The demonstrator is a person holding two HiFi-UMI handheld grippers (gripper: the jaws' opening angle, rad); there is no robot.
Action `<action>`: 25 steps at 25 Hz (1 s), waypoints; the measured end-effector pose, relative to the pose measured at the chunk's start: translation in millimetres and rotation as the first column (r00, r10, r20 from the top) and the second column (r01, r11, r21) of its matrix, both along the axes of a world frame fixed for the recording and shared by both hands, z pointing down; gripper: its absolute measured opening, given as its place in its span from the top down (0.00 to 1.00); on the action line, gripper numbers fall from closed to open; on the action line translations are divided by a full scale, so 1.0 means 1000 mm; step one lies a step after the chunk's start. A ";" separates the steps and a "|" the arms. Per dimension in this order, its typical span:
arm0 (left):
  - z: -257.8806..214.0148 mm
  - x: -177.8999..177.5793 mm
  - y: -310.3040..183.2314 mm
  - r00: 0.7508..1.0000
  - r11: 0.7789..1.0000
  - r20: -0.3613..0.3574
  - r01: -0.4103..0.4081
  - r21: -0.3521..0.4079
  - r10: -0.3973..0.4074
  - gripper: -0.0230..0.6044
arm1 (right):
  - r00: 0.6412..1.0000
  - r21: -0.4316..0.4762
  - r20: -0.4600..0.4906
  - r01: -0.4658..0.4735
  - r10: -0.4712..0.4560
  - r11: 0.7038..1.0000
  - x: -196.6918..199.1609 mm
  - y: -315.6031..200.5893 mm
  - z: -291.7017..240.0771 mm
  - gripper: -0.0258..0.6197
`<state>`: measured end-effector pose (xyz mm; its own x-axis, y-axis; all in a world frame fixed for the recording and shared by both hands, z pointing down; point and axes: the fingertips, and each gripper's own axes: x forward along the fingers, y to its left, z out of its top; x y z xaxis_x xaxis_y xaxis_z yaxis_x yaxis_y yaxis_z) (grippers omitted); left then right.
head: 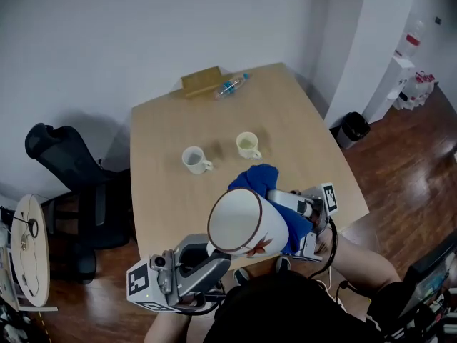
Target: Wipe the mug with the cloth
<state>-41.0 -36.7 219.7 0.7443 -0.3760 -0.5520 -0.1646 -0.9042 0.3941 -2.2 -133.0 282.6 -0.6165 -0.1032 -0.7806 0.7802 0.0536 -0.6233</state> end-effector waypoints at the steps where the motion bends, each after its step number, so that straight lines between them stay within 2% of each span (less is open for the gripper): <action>1: 0.001 0.000 0.005 0.999 0.999 -0.015 -0.029 0.013 0.029 0.87 | 0.998 -0.017 0.039 0.048 -0.048 0.999 -0.003 0.010 0.000 0.75; 4: -0.002 0.005 0.017 0.993 0.992 -0.037 -0.111 0.060 0.113 0.87 | 0.977 -0.027 0.125 0.179 -0.174 0.984 -0.013 0.039 -0.002 0.75; 7: -0.005 0.016 0.029 0.985 0.979 0.000 -0.171 0.111 0.172 0.87 | 0.947 0.017 0.153 0.282 -0.281 0.959 -0.023 0.073 -0.002 0.75; 10: -0.001 0.020 0.030 0.986 0.980 0.031 -0.166 0.108 0.163 0.87 | 0.943 0.004 0.186 0.280 -0.276 0.960 -0.021 0.076 -0.001 0.76; 13: -0.001 0.013 0.017 0.997 0.993 0.030 -0.077 0.087 0.074 0.87 | 0.972 -0.045 0.151 0.191 -0.182 0.981 -0.024 0.058 0.007 0.76; 15: -0.002 0.008 0.006 0.995 0.995 0.086 0.051 0.090 -0.058 0.87 | 0.996 -0.099 0.077 0.053 -0.046 0.994 -0.022 0.032 0.020 0.75; 16: -0.001 0.005 -0.001 0.982 0.987 0.130 0.128 0.094 -0.140 0.87 | 0.999 -0.129 0.032 -0.033 0.038 0.991 -0.017 0.016 0.029 0.75; 18: 0.001 -0.003 -0.015 0.927 0.953 0.224 0.281 0.109 -0.299 0.87 | 0.980 -0.187 -0.040 -0.200 0.196 0.962 0.002 -0.016 0.047 0.75; 20: 0.004 -0.014 -0.026 0.855 0.907 0.302 0.400 0.134 -0.422 0.87 | 0.952 -0.245 -0.058 -0.306 0.301 0.920 0.023 -0.038 0.059 0.75; 21: 0.005 -0.018 -0.031 0.830 0.890 0.321 0.435 0.140 -0.456 0.87 | 0.942 -0.266 -0.053 -0.333 0.332 0.905 0.031 -0.045 0.061 0.75; 22: 0.005 -0.019 -0.034 0.821 0.882 0.324 0.450 0.137 -0.469 0.86 | 0.936 -0.279 -0.044 -0.346 0.348 0.896 0.036 -0.049 0.060 0.75; 25: 0.006 -0.007 -0.033 0.846 0.898 0.302 0.423 0.122 -0.440 0.87 | 0.940 -0.294 -0.021 -0.330 0.339 0.897 0.031 -0.050 0.053 0.75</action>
